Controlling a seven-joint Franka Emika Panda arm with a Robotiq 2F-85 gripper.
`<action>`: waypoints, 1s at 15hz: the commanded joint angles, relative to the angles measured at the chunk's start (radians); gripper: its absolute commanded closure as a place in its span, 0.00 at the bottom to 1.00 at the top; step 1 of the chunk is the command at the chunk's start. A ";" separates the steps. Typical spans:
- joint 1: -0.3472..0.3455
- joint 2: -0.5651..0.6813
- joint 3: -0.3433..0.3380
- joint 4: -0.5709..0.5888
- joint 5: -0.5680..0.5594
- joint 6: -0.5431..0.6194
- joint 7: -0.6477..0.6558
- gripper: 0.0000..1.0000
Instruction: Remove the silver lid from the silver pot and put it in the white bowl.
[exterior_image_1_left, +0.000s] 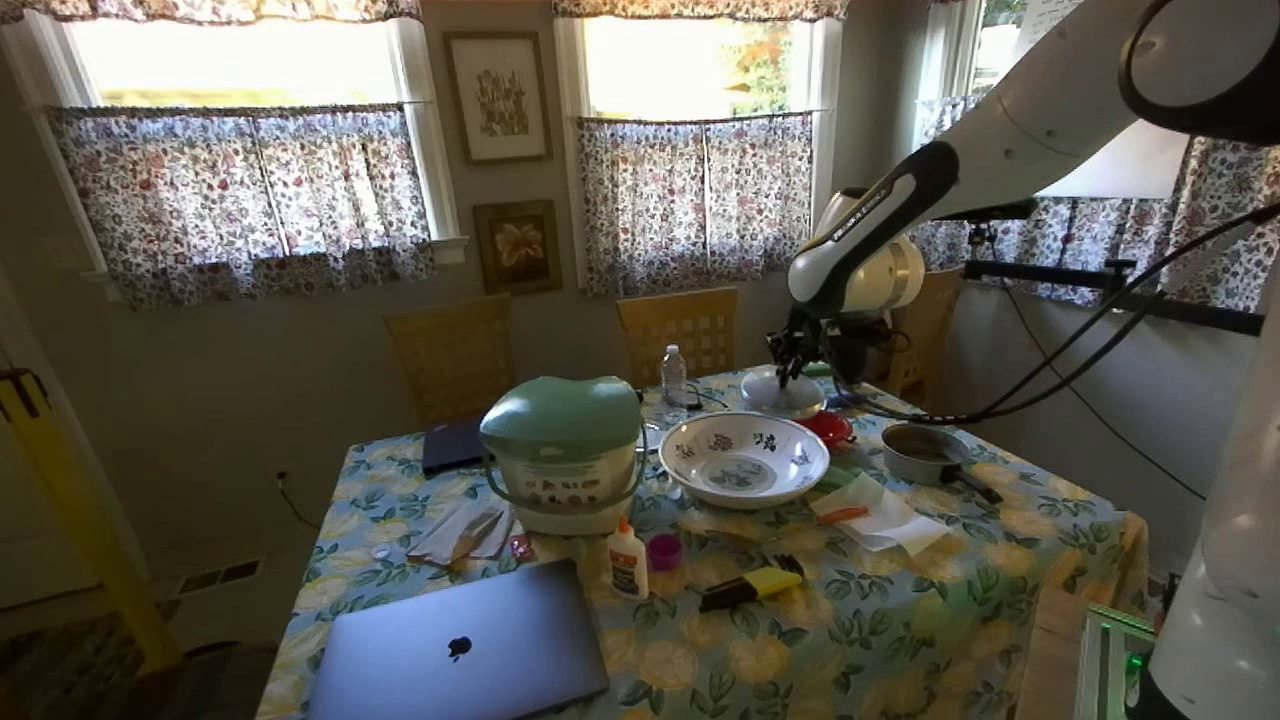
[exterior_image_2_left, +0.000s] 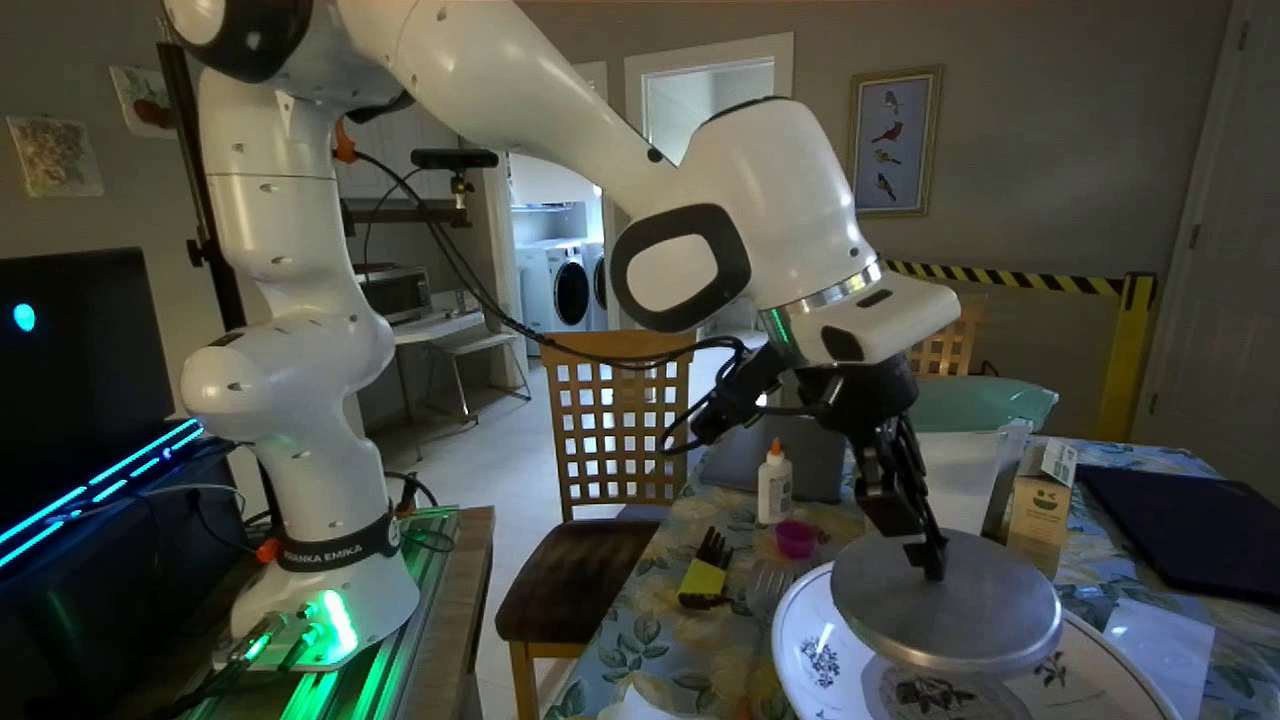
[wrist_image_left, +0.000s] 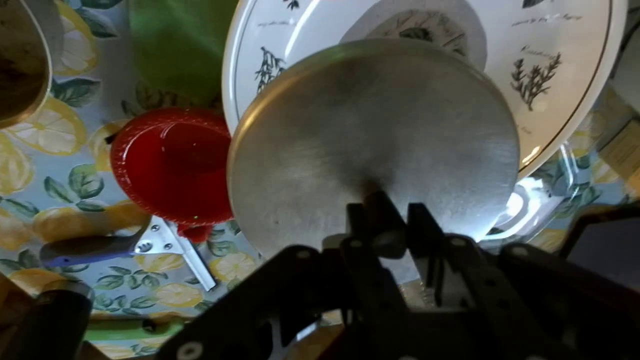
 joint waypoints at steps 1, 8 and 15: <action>-0.008 0.002 0.017 0.000 -0.003 -0.003 0.004 0.75; -0.012 0.043 0.033 0.025 0.078 0.038 -0.037 0.93; -0.040 0.224 0.098 0.143 0.255 0.063 -0.165 0.93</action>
